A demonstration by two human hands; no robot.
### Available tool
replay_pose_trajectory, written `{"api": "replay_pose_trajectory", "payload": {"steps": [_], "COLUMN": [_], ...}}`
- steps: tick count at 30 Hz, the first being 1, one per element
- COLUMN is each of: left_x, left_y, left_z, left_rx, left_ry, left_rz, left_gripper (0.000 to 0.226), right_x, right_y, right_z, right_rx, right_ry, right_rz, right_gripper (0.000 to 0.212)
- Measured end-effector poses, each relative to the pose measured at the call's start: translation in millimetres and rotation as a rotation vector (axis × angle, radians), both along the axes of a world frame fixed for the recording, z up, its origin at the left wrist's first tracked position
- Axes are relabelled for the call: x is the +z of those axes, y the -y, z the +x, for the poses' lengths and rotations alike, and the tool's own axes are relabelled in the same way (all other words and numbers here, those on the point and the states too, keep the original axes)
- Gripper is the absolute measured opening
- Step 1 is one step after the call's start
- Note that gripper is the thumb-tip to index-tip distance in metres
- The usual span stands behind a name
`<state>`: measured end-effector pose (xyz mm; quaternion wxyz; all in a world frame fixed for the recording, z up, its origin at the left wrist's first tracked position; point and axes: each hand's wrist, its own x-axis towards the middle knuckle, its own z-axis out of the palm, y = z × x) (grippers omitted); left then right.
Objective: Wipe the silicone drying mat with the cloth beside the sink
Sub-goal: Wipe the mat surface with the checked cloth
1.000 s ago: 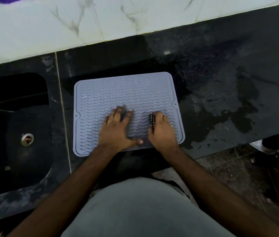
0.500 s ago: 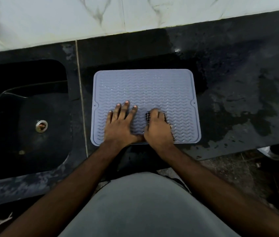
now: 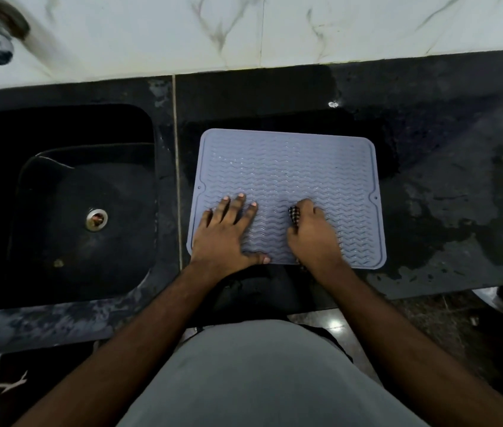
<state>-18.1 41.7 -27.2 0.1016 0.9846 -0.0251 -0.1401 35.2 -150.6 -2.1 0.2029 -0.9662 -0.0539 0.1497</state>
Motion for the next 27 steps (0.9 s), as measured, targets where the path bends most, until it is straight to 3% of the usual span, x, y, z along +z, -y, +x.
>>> {"api": "replay_pose_trajectory", "payload": {"steps": [9,13,18,27], "left_x": [5,12,12,4], "left_y": [-5,-45,-103,-118], "left_z": [1,-7,-26,-29], "left_rx": [-0.046,-0.057,0.024,-0.056], "left_ry": [0.02,0.099,0.122,0.119], "left_rz": [-0.011,-0.069,0.034,0.008], "left_gripper": [0.11,0.108,0.096,0.102], "right_x": [3,-1,-1,-1], "right_y": [-63,-56,-66,-129], "right_z": [-14,-17,-18,-31], "right_rx": [0.053,0.051,0.001,0.008], "right_ry": [-0.045,-0.001,-0.002,-0.01], "right_rz": [0.084,0.127,0.081,0.134], "right_gripper": [0.042,0.045,0.048,0.053]}}
